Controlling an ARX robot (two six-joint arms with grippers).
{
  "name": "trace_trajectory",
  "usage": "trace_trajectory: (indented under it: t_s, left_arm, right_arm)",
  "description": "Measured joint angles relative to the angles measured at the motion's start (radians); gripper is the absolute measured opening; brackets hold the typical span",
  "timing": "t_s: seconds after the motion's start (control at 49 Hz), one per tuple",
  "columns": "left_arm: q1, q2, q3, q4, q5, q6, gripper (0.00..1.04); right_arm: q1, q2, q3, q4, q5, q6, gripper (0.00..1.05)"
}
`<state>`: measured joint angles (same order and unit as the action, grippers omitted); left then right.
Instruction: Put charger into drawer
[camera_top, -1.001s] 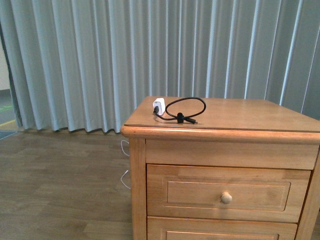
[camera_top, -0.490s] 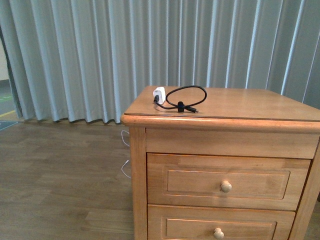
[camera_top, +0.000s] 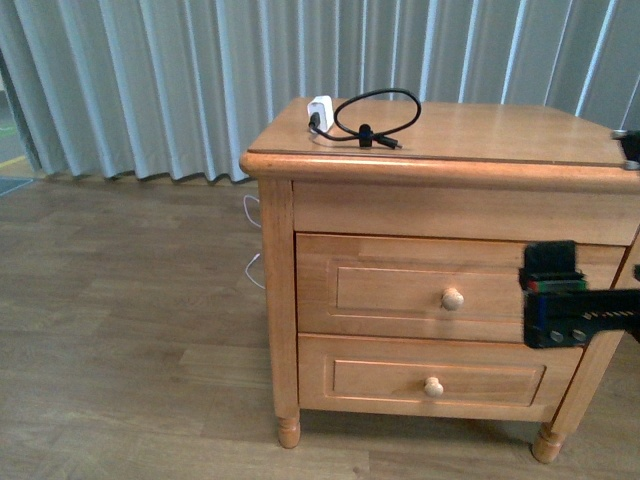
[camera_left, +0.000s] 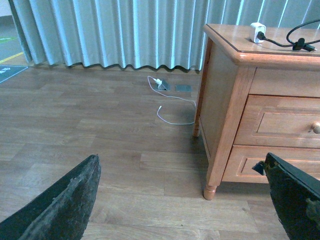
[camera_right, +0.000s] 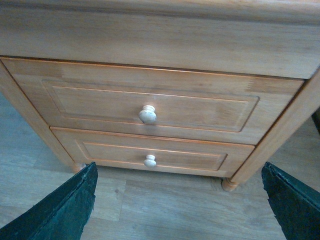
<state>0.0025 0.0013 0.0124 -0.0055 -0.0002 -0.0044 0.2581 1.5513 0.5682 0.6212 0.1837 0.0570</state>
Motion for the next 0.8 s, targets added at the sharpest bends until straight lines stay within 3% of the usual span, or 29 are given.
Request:
trace_trajectory:
  t_s: [0.531, 0.797]
  left_arm:
    - [0.0, 0.0, 0.0, 0.0, 0.0, 0.0, 0.99]
    - [0.0, 0.0, 0.0, 0.0, 0.0, 0.0, 0.99]
  right_arm:
    - [0.029, 0.591, 0.476, 0.015, 0.042, 0.038, 0.97]
    - [0.018, 0.697, 0.576, 0.008, 0.051, 0.043, 0.97]
